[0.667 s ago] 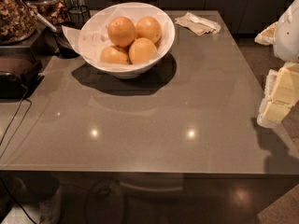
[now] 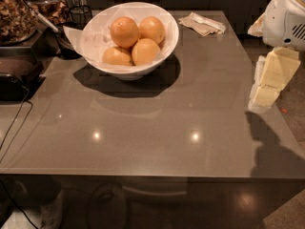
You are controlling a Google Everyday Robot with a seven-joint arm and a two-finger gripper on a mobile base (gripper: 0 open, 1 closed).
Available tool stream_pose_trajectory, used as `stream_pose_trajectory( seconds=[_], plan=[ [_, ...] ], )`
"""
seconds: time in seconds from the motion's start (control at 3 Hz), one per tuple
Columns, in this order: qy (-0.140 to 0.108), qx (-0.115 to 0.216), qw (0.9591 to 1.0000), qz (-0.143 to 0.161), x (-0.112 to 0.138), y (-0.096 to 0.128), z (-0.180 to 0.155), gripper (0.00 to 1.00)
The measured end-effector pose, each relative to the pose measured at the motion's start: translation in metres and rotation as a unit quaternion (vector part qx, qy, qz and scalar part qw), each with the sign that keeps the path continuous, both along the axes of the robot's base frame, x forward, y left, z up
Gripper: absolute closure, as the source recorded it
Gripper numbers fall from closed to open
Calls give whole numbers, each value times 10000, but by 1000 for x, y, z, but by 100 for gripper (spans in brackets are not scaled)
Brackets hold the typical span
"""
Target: Pick orange from white bowl
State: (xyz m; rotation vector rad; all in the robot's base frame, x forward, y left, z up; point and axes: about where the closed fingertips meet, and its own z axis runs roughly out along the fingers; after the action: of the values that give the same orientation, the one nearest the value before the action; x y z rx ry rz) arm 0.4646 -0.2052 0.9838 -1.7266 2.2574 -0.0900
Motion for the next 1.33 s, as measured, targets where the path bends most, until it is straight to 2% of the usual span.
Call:
stream_pose_trajectory(
  seconds=[0.33,0.67,1.0,1.33],
  plan=[
    [133,-39,9997,184,27,11,6,0],
    [18,-40,9987,498,45,26,20,0],
    [-145,12,9987,488,52,30,23,0],
    [-149,423,9980,435,78,46,23,0]
  ],
)
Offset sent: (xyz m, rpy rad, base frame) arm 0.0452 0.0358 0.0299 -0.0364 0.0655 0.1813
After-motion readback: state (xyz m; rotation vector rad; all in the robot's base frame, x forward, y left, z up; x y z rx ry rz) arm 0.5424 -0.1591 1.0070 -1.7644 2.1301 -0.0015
